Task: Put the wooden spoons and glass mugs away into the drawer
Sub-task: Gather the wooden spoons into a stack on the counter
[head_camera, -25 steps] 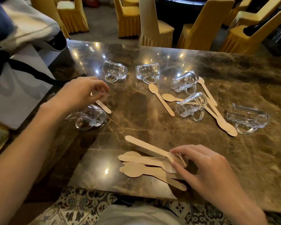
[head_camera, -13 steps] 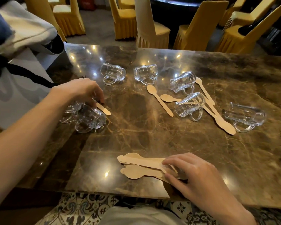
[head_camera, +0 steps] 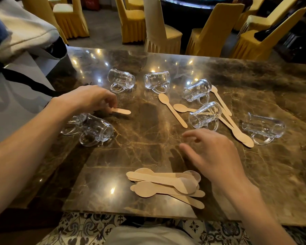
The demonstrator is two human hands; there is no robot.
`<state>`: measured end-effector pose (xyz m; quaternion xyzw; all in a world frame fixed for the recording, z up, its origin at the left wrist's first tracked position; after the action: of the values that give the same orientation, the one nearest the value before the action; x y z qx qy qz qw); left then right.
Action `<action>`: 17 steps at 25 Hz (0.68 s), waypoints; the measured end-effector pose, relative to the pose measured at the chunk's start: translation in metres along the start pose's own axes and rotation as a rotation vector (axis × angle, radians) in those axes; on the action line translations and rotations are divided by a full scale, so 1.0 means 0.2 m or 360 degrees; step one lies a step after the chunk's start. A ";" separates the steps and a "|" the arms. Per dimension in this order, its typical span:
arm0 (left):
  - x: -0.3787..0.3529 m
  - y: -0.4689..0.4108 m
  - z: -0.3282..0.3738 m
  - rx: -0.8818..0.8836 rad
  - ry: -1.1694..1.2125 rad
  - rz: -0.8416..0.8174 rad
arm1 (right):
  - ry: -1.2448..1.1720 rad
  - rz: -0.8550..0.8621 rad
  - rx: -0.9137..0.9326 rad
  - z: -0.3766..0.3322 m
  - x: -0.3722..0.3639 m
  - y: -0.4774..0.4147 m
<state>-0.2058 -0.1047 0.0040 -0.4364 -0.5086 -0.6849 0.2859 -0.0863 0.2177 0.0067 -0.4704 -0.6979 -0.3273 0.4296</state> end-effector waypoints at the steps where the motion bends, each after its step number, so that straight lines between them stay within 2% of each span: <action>1: 0.02 0.01 0.02 -0.0029 0.0038 0.0054 | 0.0028 0.0027 -0.0025 -0.01 0.00 -0.05; 6: 0.14 0.10 0.17 -0.0266 0.0078 0.0278 | 0.0220 0.0027 -0.0136 -0.07 -0.01 -0.29; 11: 0.16 0.29 0.42 -0.0536 -0.0047 0.0428 | 0.0359 -0.0181 -0.0258 -0.07 -0.10 -0.47; 14: 0.06 0.38 0.56 -0.0638 -0.0001 0.0357 | 0.0393 -0.0255 -0.0284 -0.05 -0.15 -0.51; 17: -0.12 0.39 0.68 -0.0716 0.0135 0.0200 | 0.0444 -0.0211 -0.0255 -0.03 -0.18 -0.51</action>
<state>-0.0877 -0.0024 0.0312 -0.4907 -0.3024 -0.7796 0.2447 -0.1738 0.1641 -0.0280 -0.4061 -0.6326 -0.4716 0.4610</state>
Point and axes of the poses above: each hand's wrist, its own y-axis away from the middle knuckle, its own x-axis out of the back of the hand, z = x × y, the point moved 2 cm from there along -y, towards the middle knuckle, and after that the axes turned 15 degrees about -z, right-handed, at the moved point
